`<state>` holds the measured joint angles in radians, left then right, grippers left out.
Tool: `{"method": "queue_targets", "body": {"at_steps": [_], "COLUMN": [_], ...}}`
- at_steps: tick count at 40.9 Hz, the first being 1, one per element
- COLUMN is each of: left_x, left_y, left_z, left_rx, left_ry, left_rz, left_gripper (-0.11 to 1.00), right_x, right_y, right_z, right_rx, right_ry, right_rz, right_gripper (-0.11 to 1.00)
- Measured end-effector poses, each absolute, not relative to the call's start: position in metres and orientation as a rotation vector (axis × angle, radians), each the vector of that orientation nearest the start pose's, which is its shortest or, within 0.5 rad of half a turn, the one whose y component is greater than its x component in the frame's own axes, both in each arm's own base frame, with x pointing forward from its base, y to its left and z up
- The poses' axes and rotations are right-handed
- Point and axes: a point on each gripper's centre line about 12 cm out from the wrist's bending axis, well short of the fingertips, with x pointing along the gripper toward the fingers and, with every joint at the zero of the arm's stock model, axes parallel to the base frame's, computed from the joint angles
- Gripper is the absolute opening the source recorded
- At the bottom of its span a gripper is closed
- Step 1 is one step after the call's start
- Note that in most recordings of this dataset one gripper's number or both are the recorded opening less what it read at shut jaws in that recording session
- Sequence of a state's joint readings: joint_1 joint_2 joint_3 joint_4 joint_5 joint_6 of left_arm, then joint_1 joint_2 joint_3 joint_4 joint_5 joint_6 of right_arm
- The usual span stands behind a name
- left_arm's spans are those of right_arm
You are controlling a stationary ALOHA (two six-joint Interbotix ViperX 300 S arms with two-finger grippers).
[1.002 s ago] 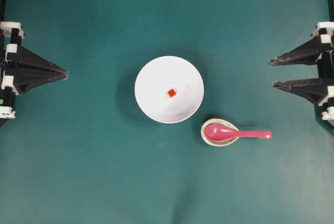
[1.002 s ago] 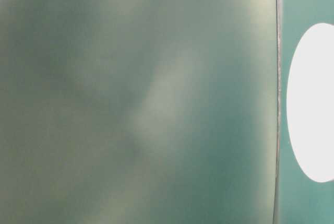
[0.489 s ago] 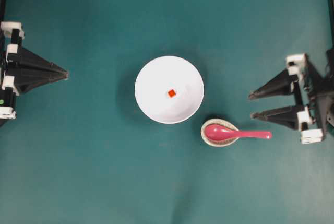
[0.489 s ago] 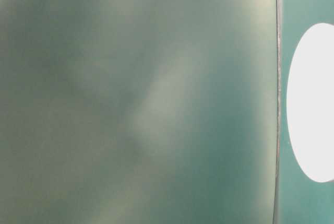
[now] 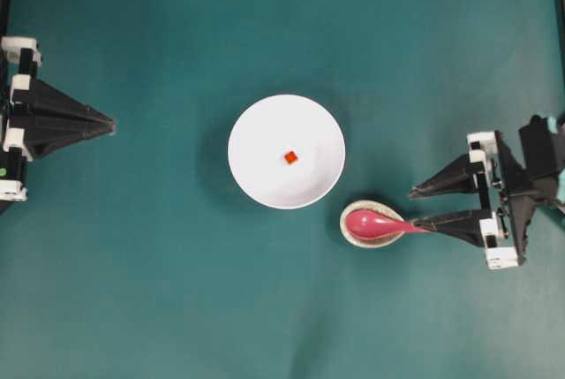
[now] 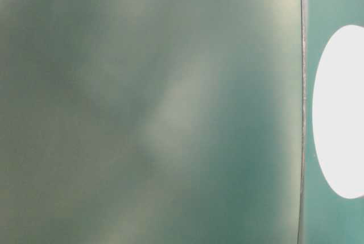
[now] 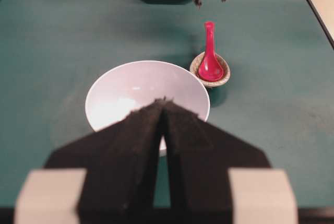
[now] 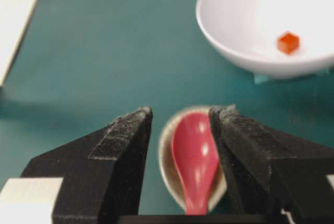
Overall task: Grip the spoon and scoop the red block from the bowl with right arm.
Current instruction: 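Move the right gripper left toward the pink spoon handle, then close the right gripper on the pink spoon handle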
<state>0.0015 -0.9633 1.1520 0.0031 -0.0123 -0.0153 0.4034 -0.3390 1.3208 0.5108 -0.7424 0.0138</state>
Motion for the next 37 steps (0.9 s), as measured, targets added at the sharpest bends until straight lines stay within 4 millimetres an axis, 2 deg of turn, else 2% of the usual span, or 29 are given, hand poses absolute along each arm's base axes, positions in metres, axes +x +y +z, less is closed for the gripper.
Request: {"method": "queue_targets", "body": {"at_steps": [21,37], "left_x": [0.199,0.199], "left_y": [0.0,0.0], "left_z": [0.27,0.27], "left_rx": [-0.012,-0.009], "left_ry": [0.176,0.179], "left_rz": [0.003,0.002], "left_gripper": [0.02,0.02], "right_x": [0.223,0.223], "right_y": [0.068,0.077], "right_z": [0.096,0.079], "right_rx": [0.218,0.243], "right_ry": [0.41,0.445], "right_rz": [-0.057,-0.062], "right_gripper": [0.54,0.54]}}
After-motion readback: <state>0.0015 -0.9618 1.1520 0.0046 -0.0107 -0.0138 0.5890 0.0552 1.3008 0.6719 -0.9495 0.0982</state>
